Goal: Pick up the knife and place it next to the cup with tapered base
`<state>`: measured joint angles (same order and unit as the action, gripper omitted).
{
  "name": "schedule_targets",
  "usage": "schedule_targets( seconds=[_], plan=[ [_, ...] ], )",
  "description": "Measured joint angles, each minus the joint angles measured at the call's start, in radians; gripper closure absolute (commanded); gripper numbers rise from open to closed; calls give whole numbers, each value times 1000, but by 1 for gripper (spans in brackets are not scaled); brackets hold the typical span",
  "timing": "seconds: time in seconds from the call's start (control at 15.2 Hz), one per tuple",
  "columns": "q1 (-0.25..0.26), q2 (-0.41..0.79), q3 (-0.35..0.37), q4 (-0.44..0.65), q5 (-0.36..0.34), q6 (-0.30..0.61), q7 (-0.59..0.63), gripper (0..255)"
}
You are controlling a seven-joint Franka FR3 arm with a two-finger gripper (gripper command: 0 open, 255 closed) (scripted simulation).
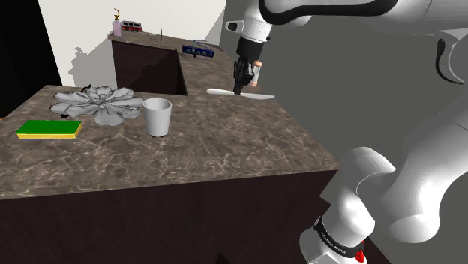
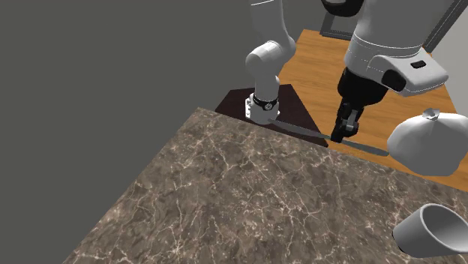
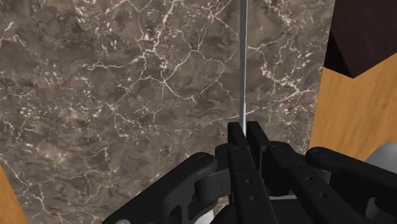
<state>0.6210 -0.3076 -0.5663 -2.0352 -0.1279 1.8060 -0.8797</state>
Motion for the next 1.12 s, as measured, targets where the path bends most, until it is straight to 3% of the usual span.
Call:
schedule_targets(
  seconds=[0.79, 1.12],
  plan=[
    [118, 204, 115, 163, 112, 15, 192, 255],
    [157, 324, 152, 297, 162, -9, 257, 255]
  ],
)
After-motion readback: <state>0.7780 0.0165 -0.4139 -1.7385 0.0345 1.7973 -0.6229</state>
